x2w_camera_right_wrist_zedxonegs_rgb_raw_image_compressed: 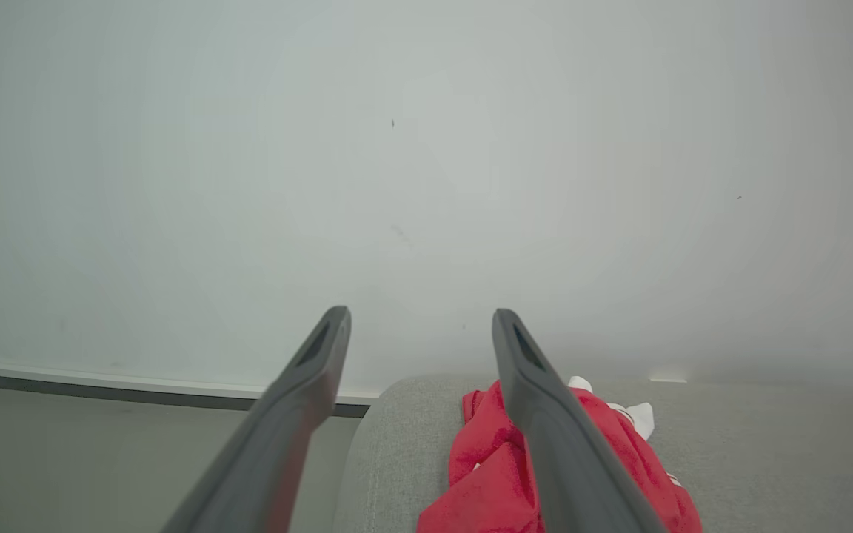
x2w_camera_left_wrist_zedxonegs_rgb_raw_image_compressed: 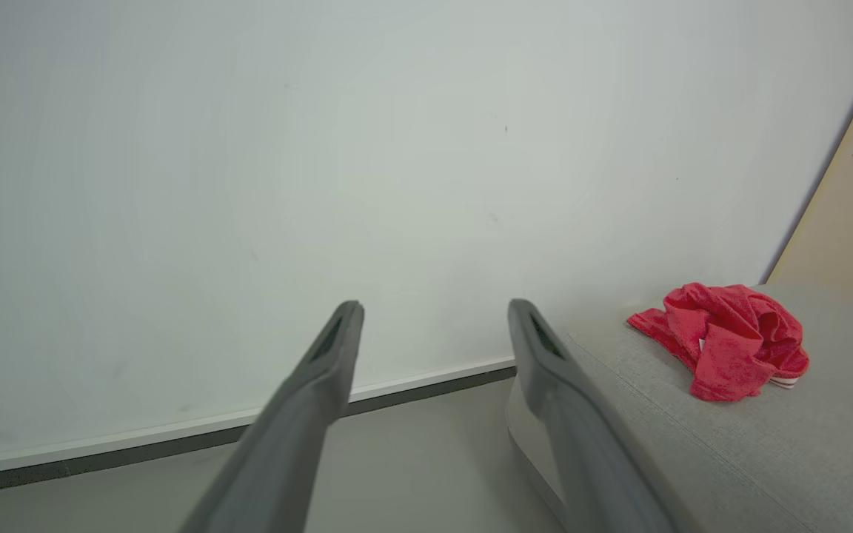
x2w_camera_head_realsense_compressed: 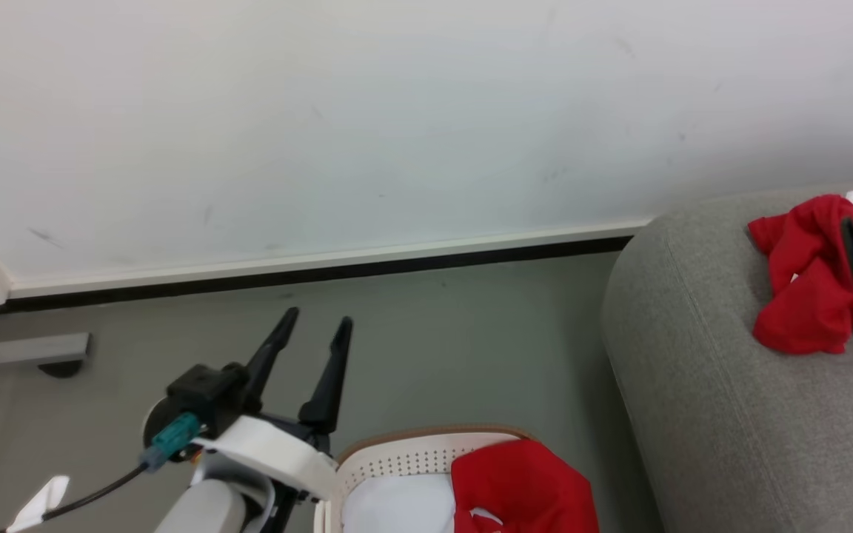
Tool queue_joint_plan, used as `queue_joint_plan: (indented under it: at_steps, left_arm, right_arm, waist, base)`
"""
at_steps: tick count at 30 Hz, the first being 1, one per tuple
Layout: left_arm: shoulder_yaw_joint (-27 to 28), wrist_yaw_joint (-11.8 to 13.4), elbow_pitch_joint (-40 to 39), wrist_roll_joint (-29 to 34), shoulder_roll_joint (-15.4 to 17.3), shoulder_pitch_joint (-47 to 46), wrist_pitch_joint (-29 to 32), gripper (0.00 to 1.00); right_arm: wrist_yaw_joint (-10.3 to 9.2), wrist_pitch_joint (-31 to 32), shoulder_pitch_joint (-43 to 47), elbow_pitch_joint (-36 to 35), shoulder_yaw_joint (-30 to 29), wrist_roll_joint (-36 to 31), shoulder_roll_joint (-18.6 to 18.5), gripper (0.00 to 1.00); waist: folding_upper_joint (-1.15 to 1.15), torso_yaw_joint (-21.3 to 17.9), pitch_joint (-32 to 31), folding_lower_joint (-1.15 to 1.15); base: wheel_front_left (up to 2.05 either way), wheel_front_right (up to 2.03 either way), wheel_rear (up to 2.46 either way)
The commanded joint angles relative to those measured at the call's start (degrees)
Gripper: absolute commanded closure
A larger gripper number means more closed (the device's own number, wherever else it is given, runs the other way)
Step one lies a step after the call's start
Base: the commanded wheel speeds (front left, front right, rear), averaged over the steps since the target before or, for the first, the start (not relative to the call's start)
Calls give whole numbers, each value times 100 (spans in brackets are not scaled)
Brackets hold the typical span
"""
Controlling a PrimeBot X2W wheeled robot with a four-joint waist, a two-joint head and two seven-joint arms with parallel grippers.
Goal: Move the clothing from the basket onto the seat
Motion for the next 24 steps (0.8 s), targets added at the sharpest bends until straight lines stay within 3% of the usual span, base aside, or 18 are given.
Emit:
queue_joint_plan:
  at_steps: [1, 8, 15, 18, 24]
  left_arm:
    - [173, 48, -51, 79, 30, 199, -3, 0]
    - [977, 298, -261, 256, -119, 747, -3, 0]
    - [1702, 261, -467, 560, -411, 1265, -3, 0]
    - [1987, 162, -554, 688, -560, 1440, -3, 0]
    - [2341, -63, -576, 1024, -792, 1650, -3, 0]
  right_arm:
    - [-13, -98, 297, -126, -188, -138, 111, 0]
    - [-13, -200, 1408, -1122, -1366, -826, 673, 0]
    - [-13, -200, 2846, -2522, -2715, -1838, 1811, 0]
    - [-13, -201, 3263, -2948, -2905, -2232, 2225, 0]
    - [-13, -201, 3643, -3221, -2957, -2831, 2575, 0]
  waist:
    - [0, 93, -131, 2]
    - [0, 177, -222, 2]
    - [0, 195, -235, 2]
    - [0, 175, -217, 2]
    - [0, 126, -165, 2]
  base:
    - [0, 0, 0]
    - [0, 0, 0]
    - [0, 0, 0]
    - [0, 0, 0]
    - [0, 0, 0]
